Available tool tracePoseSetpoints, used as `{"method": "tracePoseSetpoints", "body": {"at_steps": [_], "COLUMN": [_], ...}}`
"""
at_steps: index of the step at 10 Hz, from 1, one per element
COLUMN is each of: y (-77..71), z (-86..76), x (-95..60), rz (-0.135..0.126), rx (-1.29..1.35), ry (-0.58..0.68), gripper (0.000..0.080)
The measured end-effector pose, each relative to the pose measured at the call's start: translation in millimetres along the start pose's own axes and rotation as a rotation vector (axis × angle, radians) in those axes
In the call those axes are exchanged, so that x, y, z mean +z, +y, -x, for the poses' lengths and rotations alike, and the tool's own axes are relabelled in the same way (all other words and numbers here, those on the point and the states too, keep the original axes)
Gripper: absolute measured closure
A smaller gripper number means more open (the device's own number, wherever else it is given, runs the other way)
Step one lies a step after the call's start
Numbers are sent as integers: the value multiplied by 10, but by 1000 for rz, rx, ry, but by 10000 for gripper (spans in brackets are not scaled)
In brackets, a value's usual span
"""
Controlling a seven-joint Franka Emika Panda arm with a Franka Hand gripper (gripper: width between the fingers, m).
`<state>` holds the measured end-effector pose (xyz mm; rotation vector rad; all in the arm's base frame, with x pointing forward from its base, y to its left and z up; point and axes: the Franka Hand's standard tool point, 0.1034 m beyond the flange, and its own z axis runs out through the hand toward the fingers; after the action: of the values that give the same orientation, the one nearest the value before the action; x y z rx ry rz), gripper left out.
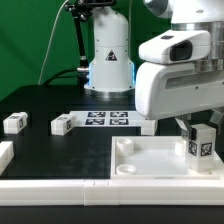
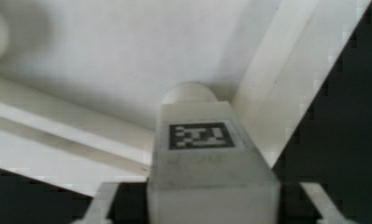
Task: Assemble one leg
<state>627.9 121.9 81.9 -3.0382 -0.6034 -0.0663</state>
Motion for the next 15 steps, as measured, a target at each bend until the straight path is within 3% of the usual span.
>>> {"method": "tracePoseSetpoints", "body": {"at_steps": [10,14,15], "y": [7,4,0], "z": [14,14,13], "x": [18,21,21], "rz": [-32,-35,-35], "rx": [1078,1199,1167], "ry": [-7,-10,-9], "gripper": [506,506,395]}}
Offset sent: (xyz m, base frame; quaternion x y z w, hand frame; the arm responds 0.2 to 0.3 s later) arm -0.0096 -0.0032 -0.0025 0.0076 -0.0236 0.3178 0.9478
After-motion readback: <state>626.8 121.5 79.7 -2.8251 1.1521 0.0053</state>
